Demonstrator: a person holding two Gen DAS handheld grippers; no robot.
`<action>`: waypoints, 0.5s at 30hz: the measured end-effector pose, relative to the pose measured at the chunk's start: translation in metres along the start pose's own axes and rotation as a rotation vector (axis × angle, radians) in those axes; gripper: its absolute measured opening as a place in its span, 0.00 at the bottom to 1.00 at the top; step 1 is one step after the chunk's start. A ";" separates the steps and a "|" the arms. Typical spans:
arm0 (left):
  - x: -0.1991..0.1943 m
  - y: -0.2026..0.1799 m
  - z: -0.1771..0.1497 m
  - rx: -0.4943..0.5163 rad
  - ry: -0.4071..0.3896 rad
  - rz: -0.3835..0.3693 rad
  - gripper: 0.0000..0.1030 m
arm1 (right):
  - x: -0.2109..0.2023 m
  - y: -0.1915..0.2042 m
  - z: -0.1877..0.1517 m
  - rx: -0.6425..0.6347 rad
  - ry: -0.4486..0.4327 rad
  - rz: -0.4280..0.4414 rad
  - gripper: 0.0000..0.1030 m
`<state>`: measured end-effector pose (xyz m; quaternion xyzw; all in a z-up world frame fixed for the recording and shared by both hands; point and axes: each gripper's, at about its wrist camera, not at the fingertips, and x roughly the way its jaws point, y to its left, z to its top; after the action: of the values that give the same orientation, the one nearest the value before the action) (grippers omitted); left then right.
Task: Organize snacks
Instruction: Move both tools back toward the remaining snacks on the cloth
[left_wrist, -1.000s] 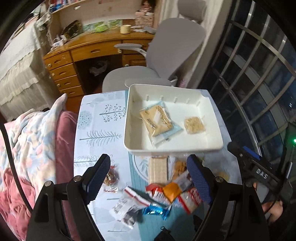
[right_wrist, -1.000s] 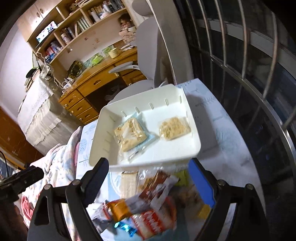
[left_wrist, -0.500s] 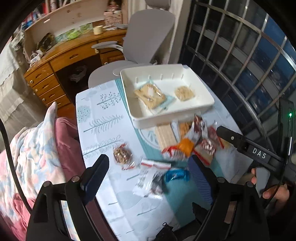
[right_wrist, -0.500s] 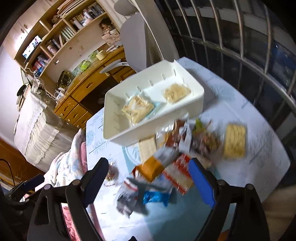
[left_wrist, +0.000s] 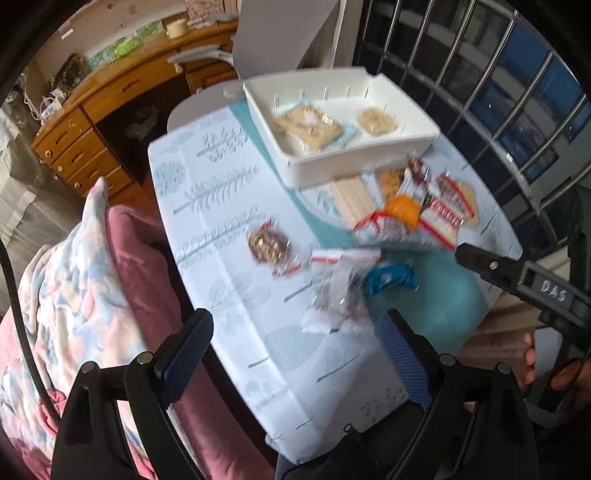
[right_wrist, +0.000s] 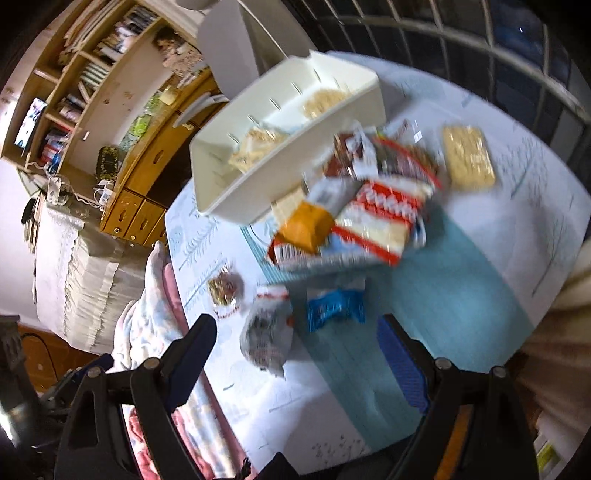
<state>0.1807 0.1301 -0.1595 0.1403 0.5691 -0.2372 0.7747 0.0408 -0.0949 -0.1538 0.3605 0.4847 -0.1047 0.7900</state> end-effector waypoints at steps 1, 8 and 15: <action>0.005 0.002 -0.003 0.003 0.015 -0.001 0.88 | 0.002 -0.002 -0.001 0.015 0.008 0.004 0.87; 0.033 0.002 -0.016 0.019 0.106 -0.027 0.88 | 0.022 -0.023 -0.011 0.167 0.077 0.033 0.87; 0.052 -0.007 -0.016 0.043 0.176 -0.045 0.88 | 0.046 -0.044 -0.012 0.312 0.134 0.057 0.87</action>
<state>0.1759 0.1209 -0.2132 0.1643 0.6328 -0.2534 0.7130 0.0328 -0.1101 -0.2161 0.4986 0.5035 -0.1321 0.6931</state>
